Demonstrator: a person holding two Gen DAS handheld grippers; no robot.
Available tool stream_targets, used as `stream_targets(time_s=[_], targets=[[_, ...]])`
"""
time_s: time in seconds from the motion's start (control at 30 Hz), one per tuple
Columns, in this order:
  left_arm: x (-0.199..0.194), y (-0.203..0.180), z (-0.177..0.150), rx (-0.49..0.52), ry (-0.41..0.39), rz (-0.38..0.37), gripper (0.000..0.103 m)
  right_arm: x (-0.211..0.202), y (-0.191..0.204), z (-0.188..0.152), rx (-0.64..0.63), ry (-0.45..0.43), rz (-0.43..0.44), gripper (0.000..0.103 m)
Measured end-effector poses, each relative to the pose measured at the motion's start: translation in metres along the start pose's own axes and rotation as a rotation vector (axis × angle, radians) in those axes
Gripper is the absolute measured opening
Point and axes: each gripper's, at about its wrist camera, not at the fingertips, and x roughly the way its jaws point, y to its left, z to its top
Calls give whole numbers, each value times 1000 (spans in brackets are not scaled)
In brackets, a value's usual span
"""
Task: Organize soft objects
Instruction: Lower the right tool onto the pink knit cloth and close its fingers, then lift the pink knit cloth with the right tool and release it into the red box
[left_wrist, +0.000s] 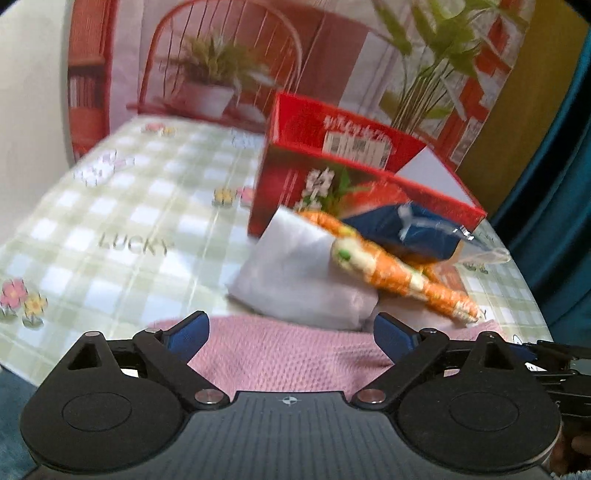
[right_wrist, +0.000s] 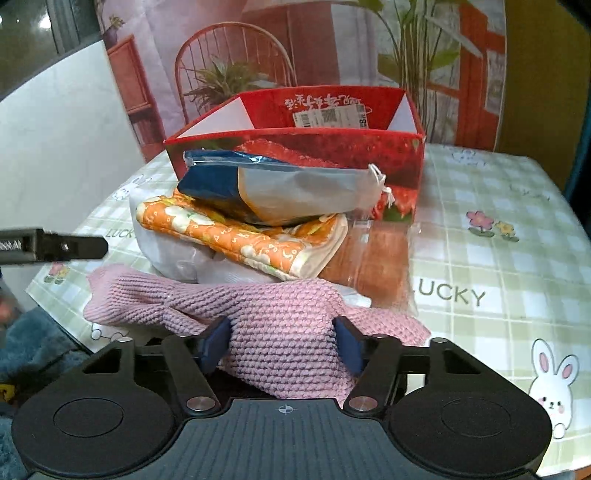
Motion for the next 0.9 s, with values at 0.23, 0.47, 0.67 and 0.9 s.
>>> stream_targets(time_s=[0.23, 0.47, 0.67, 0.9], targets=[[19, 12, -6, -82, 91, -66, 95, -1, -1, 4, -18, -21, 9, 42], [42, 23, -14, -154, 147, -124, 77, -1, -2, 6, -12, -34, 8, 40], [49, 27, -16, -178, 169, -138, 77, -1, -1, 6, -14, -34, 8, 40], [35, 22, -13, -141, 101, -169, 29, -4, 6, 7, -42, -44, 10, 38]])
